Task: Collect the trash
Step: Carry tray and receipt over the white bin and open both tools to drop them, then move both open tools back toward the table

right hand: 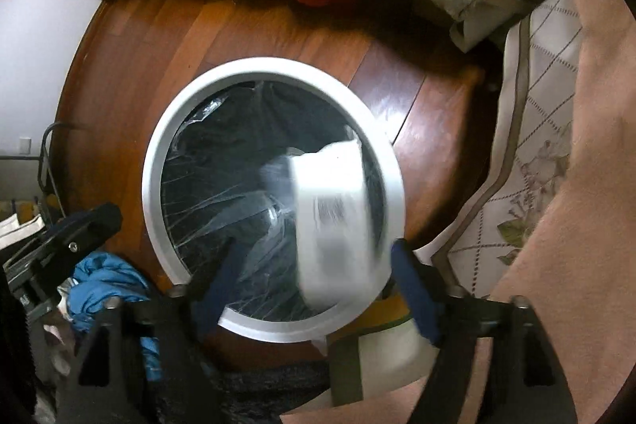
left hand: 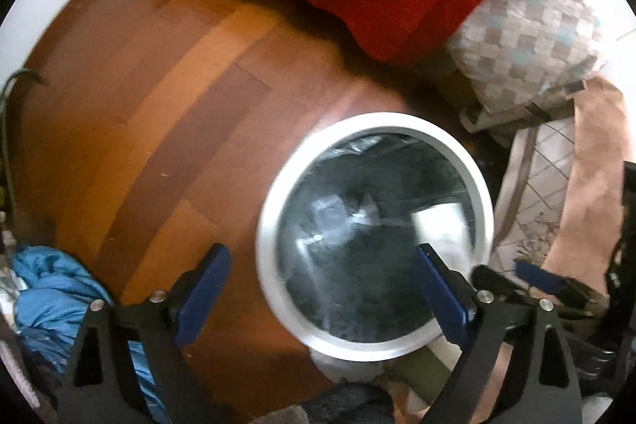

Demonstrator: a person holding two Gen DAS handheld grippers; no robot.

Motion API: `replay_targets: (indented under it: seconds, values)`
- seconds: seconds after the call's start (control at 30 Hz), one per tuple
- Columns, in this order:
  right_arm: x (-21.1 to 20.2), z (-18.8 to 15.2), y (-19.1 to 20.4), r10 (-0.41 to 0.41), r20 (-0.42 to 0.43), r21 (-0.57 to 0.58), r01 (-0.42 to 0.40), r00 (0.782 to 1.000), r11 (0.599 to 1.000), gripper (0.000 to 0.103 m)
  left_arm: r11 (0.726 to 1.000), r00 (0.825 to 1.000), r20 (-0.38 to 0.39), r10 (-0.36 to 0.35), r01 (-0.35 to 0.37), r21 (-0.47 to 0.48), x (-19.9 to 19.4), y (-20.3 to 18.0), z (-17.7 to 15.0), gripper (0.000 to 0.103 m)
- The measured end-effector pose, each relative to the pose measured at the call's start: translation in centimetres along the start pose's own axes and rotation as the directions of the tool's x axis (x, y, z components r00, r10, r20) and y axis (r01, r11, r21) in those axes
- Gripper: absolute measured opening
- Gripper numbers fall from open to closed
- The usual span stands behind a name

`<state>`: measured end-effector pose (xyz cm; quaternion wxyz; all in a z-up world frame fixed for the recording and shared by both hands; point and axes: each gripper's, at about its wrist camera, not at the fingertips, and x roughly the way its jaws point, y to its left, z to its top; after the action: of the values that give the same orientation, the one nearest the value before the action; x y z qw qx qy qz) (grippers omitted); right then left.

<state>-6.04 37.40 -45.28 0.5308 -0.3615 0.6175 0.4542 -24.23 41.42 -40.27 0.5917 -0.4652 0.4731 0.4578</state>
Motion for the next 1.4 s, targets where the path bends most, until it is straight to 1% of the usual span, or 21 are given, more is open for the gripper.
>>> replay_targets:
  seconds: [0.03,0.07,0.13,0.2,0.27,0.4,0.47,0.67,0.9,1.0,1.1,1.13,1.2,1.27,1.33,1.4]
  values:
    - [-0.5,-0.1,0.2,-0.010,0.005,-0.005,0.010,1.000,1.000,0.088,1.000,1.000,0.017,0.022,-0.022,0.002,-0.5,0.2,-0.2,0.099]
    - [-1.0,-0.2,0.2,-0.024,0.010,-0.006,0.024,1.000,1.000,0.094,0.999,0.999,0.031,0.037,-0.037,0.002,-1.1,0.6,-0.3,0.100]
    - [-1.9,-0.6,0.5,-0.044,0.018,-0.014,0.044,0.999,0.999,0.103,0.998,0.995,0.073,0.067,-0.068,0.004,-2.4,0.9,-1.0,0.100]
    - [-3.0,-1.4,0.8,-0.082,0.030,-0.035,0.083,0.996,0.996,0.103,0.996,0.991,0.095,0.091,-0.093,0.010,-3.4,1.1,-1.6,0.100]
    - [-3.7,-2.0,1.0,-0.111,0.041,-0.050,0.113,0.993,0.992,0.103,0.995,0.988,0.119,0.097,-0.100,0.018,-4.4,1.0,-2.4,0.100]
    - [-4.6,-3.1,1.0,-0.131,0.044,-0.054,0.134,0.990,0.990,0.103,0.993,0.981,0.163,0.105,-0.111,0.026,-6.2,0.4,-3.9,0.101]
    - [-5.2,-3.9,0.9,-0.134,0.049,-0.054,0.137,0.990,0.989,0.103,0.994,0.980,0.169,0.102,-0.109,0.030,-6.6,0.1,-4.3,0.101]
    - [-7.5,-5.5,1.0,-0.118,0.085,-0.047,0.123,0.989,0.991,0.103,0.991,0.972,0.206,0.111,-0.123,0.045,-9.0,-0.6,-5.9,0.100]
    - [-12.3,-8.1,0.7,-0.092,0.167,-0.039,0.099,0.982,0.994,0.103,0.990,0.959,0.262,0.112,-0.130,0.053,-12.6,-1.1,-7.7,0.100]
    - [-14.3,-9.1,0.3,-0.070,0.203,-0.030,0.078,0.977,0.996,0.103,0.989,0.950,0.293,0.110,-0.134,0.061,-14.6,-1.7,-8.7,0.101]
    - [-17.1,-10.7,-0.2,-0.040,0.257,-0.020,0.046,0.966,0.999,0.103,0.989,0.941,0.324,0.101,-0.131,0.073,-16.6,-2.5,-9.7,0.101]
    - [-17.9,-11.0,-0.3,-0.028,0.272,-0.015,0.033,0.962,0.999,0.103,0.987,0.934,0.341,0.103,-0.138,0.080,-17.6,-3.0,-10.2,0.101]
    - [-20.0,-12.2,-0.9,0.011,0.309,-0.001,-0.012,0.951,1.000,0.103,0.984,0.925,0.362,0.111,-0.152,0.087,-19.0,-3.9,-10.9,0.100]
    - [-22.2,-13.4,-1.6,0.042,0.348,0.004,-0.047,0.937,0.999,0.103,0.982,0.916,0.386,0.109,-0.160,0.101,-20.6,-5.0,-11.6,0.100]
    - [-24.4,-14.7,-2.7,0.055,0.389,0.017,-0.067,0.919,0.998,0.103,0.981,0.902,0.420,0.099,-0.160,0.113,-22.3,-6.4,-12.3,0.100]
    - [-26.3,-16.0,-4.0,0.071,0.422,0.025,-0.090,0.904,0.996,0.103,0.980,0.894,0.442,0.073,-0.147,0.135,-23.7,-8.0,-13.1,0.100]
